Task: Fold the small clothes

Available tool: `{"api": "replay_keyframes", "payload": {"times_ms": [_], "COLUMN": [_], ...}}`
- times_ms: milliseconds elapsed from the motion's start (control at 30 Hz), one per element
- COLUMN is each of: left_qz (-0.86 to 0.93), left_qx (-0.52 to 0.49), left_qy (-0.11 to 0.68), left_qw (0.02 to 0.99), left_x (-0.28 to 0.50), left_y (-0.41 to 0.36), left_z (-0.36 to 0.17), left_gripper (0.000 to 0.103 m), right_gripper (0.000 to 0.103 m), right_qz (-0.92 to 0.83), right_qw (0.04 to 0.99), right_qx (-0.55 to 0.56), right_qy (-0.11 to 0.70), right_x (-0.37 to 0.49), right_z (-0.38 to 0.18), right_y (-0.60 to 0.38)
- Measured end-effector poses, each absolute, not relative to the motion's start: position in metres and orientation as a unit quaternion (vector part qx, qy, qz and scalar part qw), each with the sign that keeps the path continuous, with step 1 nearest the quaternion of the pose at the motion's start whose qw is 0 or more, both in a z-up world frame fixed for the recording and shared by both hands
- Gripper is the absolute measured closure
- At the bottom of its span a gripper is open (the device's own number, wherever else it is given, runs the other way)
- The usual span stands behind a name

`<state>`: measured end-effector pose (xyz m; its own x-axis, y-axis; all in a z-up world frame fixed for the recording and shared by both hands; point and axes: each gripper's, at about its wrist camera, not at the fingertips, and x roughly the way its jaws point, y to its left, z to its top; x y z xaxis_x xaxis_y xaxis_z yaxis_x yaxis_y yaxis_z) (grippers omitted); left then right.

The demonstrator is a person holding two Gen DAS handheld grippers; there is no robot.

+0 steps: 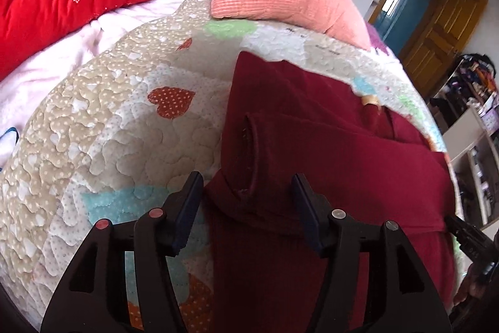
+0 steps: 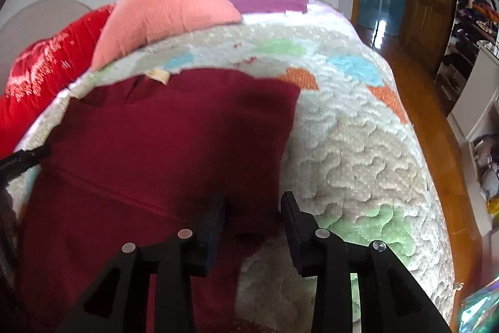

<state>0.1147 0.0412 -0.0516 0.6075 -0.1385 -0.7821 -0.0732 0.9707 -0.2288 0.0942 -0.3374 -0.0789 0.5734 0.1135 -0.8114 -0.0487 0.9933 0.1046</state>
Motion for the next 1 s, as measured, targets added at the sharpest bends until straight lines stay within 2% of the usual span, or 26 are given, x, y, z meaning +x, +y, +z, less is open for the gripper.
{"api": "replay_keyframes", "payload": {"times_ms": [67,233,367,433,467,600,700,867,933,1000], "left_qz": [-0.018,-0.017,-0.02,-0.024,-0.025,-0.032,-0.033,-0.032,-0.031,-0.033], "left_qx": [-0.11,-0.098,-0.09,-0.083,-0.079,-0.066,-0.054,-0.053,-0.063,-0.078], "left_qy": [0.446,0.439,0.434,0.434,0.435,0.447,0.454,0.455,0.464,0.473], "left_qw": [0.888,0.893,0.896,0.897,0.896,0.891,0.889,0.888,0.883,0.877], "left_x": [0.111,0.092,0.07,0.057,0.049,0.015,-0.013,-0.068,-0.087,-0.103], "left_y": [0.04,0.039,0.035,0.033,0.032,0.033,0.042,0.075,0.086,0.092], "left_z": [-0.051,-0.038,-0.028,-0.025,-0.023,-0.019,-0.01,0.018,0.022,0.018], "left_gripper": [0.045,0.045,0.045,0.045,0.045,0.045,0.045,0.043,0.034,0.032], "right_gripper": [0.069,0.069,0.068,0.056,0.053,0.052,0.052,0.051,0.043,0.037], "right_qz": [0.042,0.059,0.094,0.101,0.099,0.094,0.119,0.153,0.176,0.189], "right_qw": [0.887,0.902,0.897,0.894,0.89,0.866,0.874,0.886,0.882,0.878], "right_qx": [0.061,0.049,0.054,0.054,0.053,0.06,0.078,0.04,0.039,0.035], "right_qy": [0.457,0.424,0.429,0.433,0.443,0.487,0.465,0.435,0.436,0.439], "right_x": [0.088,0.055,0.03,0.021,0.02,0.019,-0.004,-0.052,-0.073,-0.09], "right_z": [-0.07,-0.038,-0.033,-0.041,-0.048,-0.068,-0.046,-0.003,0.008,0.011], "right_y": [-0.343,-0.332,-0.315,-0.309,-0.308,-0.31,-0.317,-0.328,-0.334,-0.338]}}
